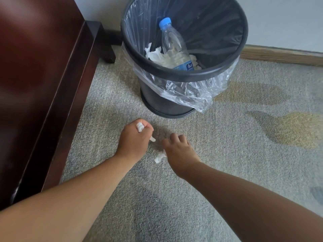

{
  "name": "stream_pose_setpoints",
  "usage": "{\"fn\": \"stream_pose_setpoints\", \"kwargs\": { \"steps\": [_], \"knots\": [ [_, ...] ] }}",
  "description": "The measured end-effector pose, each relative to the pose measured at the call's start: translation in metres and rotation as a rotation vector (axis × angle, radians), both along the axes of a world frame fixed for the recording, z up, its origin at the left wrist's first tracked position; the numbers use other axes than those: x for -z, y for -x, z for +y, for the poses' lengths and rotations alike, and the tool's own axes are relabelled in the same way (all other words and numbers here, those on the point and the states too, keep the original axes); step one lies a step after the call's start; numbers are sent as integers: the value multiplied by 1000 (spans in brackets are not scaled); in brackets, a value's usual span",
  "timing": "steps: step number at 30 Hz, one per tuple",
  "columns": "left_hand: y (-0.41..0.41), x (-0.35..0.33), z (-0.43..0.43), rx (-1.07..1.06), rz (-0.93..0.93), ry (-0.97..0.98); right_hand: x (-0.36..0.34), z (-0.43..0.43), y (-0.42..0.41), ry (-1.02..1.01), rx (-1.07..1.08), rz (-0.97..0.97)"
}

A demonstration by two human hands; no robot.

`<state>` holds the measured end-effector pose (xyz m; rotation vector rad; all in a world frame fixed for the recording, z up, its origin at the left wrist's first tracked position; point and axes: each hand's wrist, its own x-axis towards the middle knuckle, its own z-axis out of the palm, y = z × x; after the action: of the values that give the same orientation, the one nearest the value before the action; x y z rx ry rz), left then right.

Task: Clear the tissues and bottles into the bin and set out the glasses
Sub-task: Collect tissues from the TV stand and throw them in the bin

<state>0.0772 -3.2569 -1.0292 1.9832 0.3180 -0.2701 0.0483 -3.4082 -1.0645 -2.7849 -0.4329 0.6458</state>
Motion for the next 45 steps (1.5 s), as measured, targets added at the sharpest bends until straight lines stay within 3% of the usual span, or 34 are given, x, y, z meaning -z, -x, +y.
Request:
{"fn": "stream_pose_setpoints", "kwargs": {
  "steps": [6, 11, 17, 22, 27, 34, 37, 45],
  "knots": [
    [1, -31, -12, 136, -36, 65, -55, -19, -3, -234, 93, -6],
    [-12, -86, -20, 234, -238, 55, -140, -29, -19, -463, 116, -90],
    [-28, -154, -21, 234, -426, 251, -220, -16, -36, -651, 112, -292],
    [-67, -196, -23, 72, -604, 125, -248, -22, -77, -667, 226, -418],
    [-114, -204, -30, -81, -462, -137, -249, -35, -129, -516, 359, -407],
    [-138, -194, -43, 16, -99, -79, -239, -39, -152, -425, 482, -146],
    [-135, -192, -42, 56, -155, -228, -239, -44, -146, -452, 461, -196],
    [-116, -207, -36, 108, -201, -321, -262, -62, -123, -416, 436, -336]
  ]
}}
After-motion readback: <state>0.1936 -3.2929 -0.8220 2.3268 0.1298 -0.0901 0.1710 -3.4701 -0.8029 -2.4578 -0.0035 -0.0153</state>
